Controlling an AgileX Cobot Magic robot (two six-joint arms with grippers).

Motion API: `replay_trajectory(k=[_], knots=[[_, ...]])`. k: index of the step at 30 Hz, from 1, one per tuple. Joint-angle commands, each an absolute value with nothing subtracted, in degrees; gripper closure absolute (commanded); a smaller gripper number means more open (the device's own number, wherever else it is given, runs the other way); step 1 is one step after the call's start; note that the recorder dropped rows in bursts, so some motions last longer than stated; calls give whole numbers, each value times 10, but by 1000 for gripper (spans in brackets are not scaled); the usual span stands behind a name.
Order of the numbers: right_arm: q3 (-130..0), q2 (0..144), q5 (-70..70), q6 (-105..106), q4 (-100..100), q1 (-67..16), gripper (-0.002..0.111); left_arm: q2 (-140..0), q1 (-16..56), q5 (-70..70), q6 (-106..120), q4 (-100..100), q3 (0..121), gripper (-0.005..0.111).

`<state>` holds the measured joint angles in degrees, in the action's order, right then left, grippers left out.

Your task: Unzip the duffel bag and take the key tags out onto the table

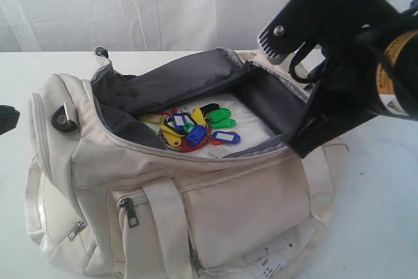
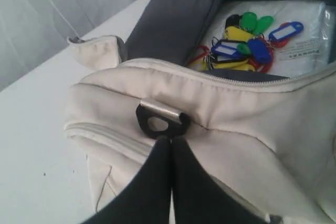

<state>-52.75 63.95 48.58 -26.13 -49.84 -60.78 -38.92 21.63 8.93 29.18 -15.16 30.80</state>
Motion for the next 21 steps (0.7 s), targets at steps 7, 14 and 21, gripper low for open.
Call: replay_trajectory(k=[7,14,21], knots=[[-525,682,409,-337,-472,-605,108,-384,306,-29,300,-160,267,107],[-525,681,409,-334,-468,-606,108,-379,317,-29,305,-151,267,107],[-525,681,408,-334,-468,-606,108,-376,317,-29,305,-151,267,107]])
